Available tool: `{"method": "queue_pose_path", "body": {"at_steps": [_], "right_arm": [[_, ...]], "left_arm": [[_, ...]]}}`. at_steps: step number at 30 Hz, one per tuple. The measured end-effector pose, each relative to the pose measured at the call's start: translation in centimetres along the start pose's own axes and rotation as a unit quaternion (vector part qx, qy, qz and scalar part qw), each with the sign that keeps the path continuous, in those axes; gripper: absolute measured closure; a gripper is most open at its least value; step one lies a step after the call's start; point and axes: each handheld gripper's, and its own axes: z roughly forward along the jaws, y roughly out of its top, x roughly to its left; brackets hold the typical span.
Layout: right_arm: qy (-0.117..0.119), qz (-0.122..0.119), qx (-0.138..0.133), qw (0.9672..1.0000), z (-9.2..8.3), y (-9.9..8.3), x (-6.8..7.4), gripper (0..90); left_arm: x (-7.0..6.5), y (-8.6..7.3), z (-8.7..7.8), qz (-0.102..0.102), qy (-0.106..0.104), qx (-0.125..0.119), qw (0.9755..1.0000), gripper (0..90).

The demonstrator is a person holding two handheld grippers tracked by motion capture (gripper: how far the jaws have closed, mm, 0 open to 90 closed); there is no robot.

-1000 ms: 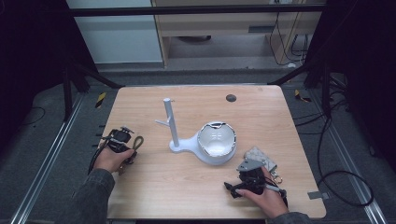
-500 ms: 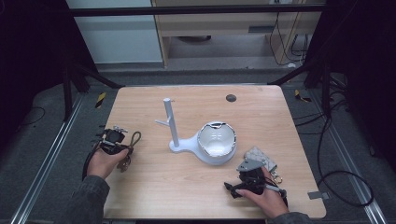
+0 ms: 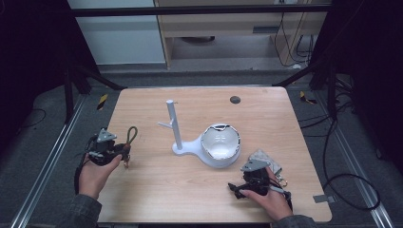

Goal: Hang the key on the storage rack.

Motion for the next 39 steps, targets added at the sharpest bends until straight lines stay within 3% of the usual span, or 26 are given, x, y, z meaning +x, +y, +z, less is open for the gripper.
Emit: {"method": "queue_pose_path", "body": {"at_steps": [11, 21, 28, 39], "right_arm": [[-0.014, 0.014, 0.001, 0.9998, 0.3, 0.3, -0.3, 0.5], [-0.018, 0.018, 0.001, 0.9997, 0.4, 0.4, -0.4, 0.4], [-0.021, 0.019, 0.002, 0.9996, 0.4, 0.4, -0.4, 0.2], [-0.021, 0.02, 0.001, 0.9996, 0.4, 0.4, -0.3, 0.2]], "left_arm": [[-2.3, 0.7, -2.0, 0.021, -0.004, -0.065, 0.9977, 66.2], [-3.4, 1.1, -3.1, 0.022, -0.028, -0.087, 0.9956, 66.2], [-3.9, 1.3, -3.5, 0.023, -0.031, -0.103, 0.994, 66.2], [-5.9, 1.8, -4.7, 0.033, -0.052, -0.139, 0.9883, 66.2]]}}
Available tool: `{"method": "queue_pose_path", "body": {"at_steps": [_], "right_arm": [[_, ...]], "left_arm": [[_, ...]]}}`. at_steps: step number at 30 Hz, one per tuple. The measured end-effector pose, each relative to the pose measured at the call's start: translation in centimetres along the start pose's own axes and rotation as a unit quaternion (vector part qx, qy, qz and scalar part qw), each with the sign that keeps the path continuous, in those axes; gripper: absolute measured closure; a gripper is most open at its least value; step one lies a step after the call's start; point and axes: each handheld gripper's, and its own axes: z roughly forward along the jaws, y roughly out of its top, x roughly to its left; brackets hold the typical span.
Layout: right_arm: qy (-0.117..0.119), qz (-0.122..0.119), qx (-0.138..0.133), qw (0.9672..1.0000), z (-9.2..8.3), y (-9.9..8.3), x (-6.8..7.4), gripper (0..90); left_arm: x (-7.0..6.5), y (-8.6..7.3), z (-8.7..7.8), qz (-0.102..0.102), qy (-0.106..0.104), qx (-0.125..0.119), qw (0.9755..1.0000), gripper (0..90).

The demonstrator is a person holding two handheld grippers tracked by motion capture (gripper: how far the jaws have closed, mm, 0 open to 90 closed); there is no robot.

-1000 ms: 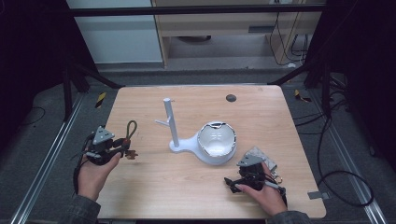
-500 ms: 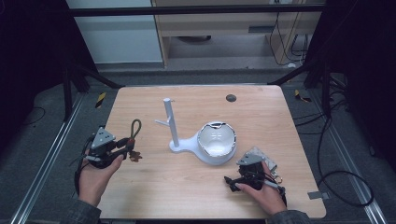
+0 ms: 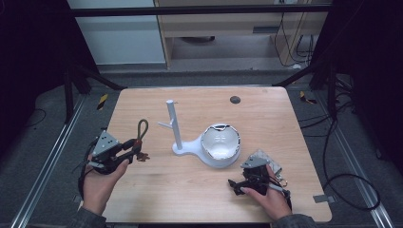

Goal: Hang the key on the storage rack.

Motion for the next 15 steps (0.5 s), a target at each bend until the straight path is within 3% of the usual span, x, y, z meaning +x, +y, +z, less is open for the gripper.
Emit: {"method": "queue_pose_path", "body": {"at_steps": [15], "right_arm": [[-0.003, 0.004, 0.001, 1.0, 0.0, 0.0, -0.2, 0.2]], "left_arm": [[-2.1, 0.8, 0.3, 0.014, -0.016, -0.016, 0.9996, 66.2]]}}
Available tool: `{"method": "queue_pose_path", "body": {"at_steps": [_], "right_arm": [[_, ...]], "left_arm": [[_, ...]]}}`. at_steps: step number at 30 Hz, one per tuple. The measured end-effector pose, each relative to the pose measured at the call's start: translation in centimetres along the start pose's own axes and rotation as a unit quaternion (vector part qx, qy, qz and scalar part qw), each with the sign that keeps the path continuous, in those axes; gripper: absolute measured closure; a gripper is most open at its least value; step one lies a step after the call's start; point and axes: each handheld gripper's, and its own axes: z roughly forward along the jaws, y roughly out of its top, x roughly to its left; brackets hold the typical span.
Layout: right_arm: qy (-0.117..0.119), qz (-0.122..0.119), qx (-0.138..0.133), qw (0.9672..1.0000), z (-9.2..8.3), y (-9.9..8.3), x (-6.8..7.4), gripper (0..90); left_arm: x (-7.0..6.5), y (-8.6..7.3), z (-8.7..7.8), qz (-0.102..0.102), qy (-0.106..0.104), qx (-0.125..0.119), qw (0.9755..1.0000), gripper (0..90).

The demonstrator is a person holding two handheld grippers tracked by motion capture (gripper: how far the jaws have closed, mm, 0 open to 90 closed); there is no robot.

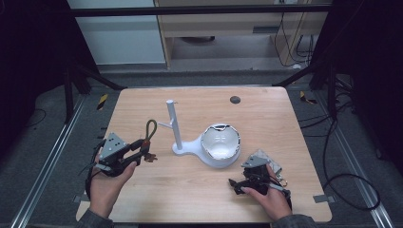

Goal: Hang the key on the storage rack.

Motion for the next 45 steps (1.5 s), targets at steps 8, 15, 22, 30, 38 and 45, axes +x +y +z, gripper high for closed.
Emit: {"method": "queue_pose_path", "body": {"at_steps": [8, 15, 22, 30, 38, 45], "right_arm": [[0.0, 0.0, 0.0, 1.0, 0.0, 0.0, 0.0, 0.2], [0.0, 0.0, 0.0, 1.0, 0.0, 0.0, 0.0, 0.2], [0.0, 0.0, 0.0, 1.0, 0.0, 0.0, 0.0, 0.2], [0.0, 0.0, 0.0, 1.0, 0.0, 0.0, 0.0, 0.2], [0.0, 0.0, 0.0, 1.0, 0.0, 0.0, 0.0, 0.2], [0.0, 0.0, 0.0, 1.0, 0.0, 0.0, 0.0, 0.2]], "left_arm": [[-0.6, 0.3, 0.5, 0.001, -0.007, 0.0, 1.0, 66.2], [-0.9, 0.4, 0.7, 0.0, -0.012, -0.001, 0.9999, 66.2], [-1.3, 0.8, 0.8, 0.001, -0.016, -0.006, 0.9999, 66.2], [-1.7, 1.3, 1.0, 0.003, -0.019, -0.011, 0.9997, 66.2], [-2.1, 1.7, 1.8, 0.005, -0.024, -0.007, 0.9997, 66.2], [-2.3, 1.6, 2.9, 0.002, -0.024, 0.0, 0.9997, 66.2]]}}
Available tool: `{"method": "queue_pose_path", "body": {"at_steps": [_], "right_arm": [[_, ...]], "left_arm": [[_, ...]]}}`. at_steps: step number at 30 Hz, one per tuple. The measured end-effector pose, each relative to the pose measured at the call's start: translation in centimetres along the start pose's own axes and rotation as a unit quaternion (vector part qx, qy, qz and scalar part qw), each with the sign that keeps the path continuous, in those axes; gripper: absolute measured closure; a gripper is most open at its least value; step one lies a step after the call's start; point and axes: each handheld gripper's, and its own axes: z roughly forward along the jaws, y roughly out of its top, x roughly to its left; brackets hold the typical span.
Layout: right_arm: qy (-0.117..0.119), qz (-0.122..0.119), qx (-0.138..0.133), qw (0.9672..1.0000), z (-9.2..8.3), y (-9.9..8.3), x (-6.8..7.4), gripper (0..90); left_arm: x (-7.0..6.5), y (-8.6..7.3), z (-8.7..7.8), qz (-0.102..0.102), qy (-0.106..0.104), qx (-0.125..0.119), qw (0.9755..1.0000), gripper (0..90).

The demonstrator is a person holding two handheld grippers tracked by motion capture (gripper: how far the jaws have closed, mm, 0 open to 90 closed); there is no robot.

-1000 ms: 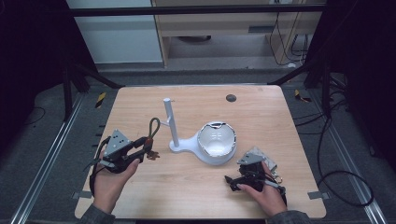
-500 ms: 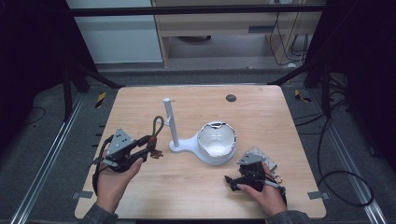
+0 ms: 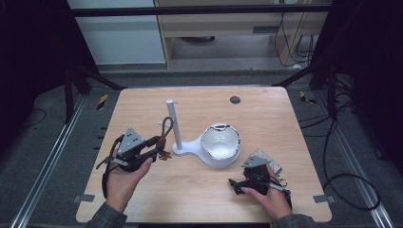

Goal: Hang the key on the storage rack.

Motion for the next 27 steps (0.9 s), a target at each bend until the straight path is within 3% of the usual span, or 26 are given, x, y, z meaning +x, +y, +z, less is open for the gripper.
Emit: {"method": "queue_pose_path", "body": {"at_steps": [6, 11, 27], "right_arm": [[0.0, 0.0, 0.0, 1.0, 0.0, 0.0, 0.0, 0.2], [0.0, 0.0, 0.0, 1.0, 0.0, 0.0, 0.0, 0.2], [0.0, 0.0, 0.0, 1.0, 0.0, 0.0, 0.0, 0.2]], "left_arm": [[0.2, -0.3, 1.0, -0.001, 0.005, 0.007, 1.0, 66.1], [0.4, -0.6, 2.0, -0.018, -0.001, 0.01, 0.9998, 66.1], [0.6, -1.0, 4.1, -0.025, 0.008, 0.022, 0.9994, 66.1]]}}
